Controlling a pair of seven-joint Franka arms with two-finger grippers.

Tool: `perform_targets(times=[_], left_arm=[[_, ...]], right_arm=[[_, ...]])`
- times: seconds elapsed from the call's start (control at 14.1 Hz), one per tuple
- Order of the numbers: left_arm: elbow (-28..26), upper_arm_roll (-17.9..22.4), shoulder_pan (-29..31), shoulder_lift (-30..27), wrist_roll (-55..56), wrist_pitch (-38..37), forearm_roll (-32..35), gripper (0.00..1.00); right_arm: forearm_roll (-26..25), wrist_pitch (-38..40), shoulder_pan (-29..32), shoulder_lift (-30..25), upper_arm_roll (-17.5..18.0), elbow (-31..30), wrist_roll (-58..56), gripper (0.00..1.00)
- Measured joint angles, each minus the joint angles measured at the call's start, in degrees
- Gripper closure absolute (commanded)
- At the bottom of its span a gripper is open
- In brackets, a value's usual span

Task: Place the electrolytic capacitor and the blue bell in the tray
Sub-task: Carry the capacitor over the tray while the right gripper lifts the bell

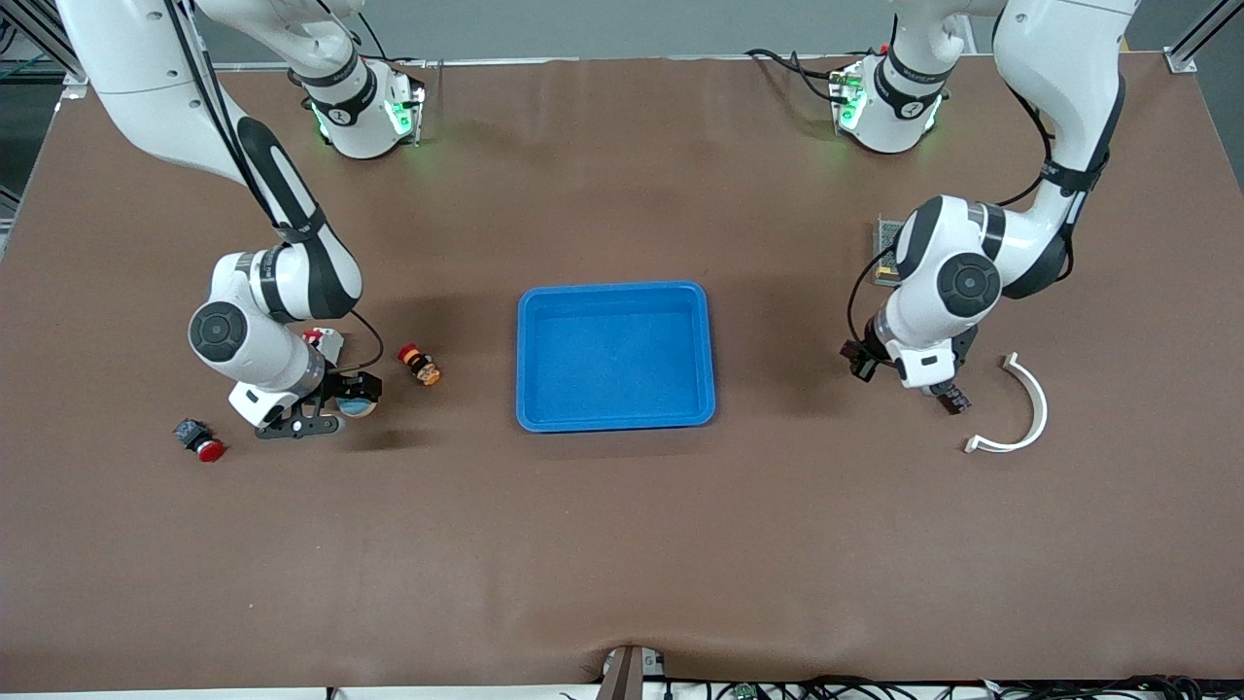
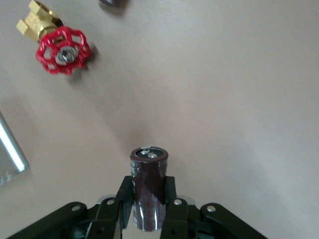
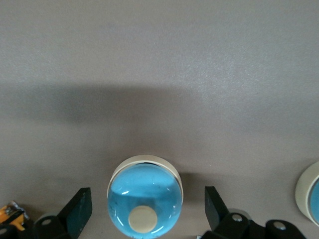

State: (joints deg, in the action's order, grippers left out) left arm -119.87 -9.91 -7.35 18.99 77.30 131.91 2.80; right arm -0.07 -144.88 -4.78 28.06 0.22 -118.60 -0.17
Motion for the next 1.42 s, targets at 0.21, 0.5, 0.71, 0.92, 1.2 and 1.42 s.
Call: perform_targets(times=[0.21,0.5,0.71,0.92,1.2,1.42], left_arm=[[5.4,-0.1,-3.9,0.9,6.0,-3.7,0.0,1.00],[9.3,-0.2,-8.6,3.0,16.5,-4.6,0.0,1.00],[11.1,-0.3,-13.1,4.4,22.3,-4.9,0.0,1.00],[12.6,-0.3,-18.1,5.6,27.7,-4.9,0.0,1.00],[16.1,-0.3,-22.9,8.2,34.3,-4.9,0.0,1.00],[18.3,-0.3,-25.4,10.6,38.9,-4.9,0.0,1.00]], right_arm=[[0.0,-0.1,0.0,0.8,0.0,-0.1,0.0,0.00],[0.0,-0.4,0.0,1.3,-0.1,-0.2,0.0,0.00],[0.0,-0.4,0.0,1.4,-0.1,-0.2,0.0,0.00],[0.0,-1.3,0.0,1.8,-0.1,-0.4,0.0,0.00],[0.0,-2.5,0.0,2.5,-0.1,-0.4,0.0,0.15],[0.0,-2.6,0.0,2.3,0.0,-0.3,0.0,0.31]])
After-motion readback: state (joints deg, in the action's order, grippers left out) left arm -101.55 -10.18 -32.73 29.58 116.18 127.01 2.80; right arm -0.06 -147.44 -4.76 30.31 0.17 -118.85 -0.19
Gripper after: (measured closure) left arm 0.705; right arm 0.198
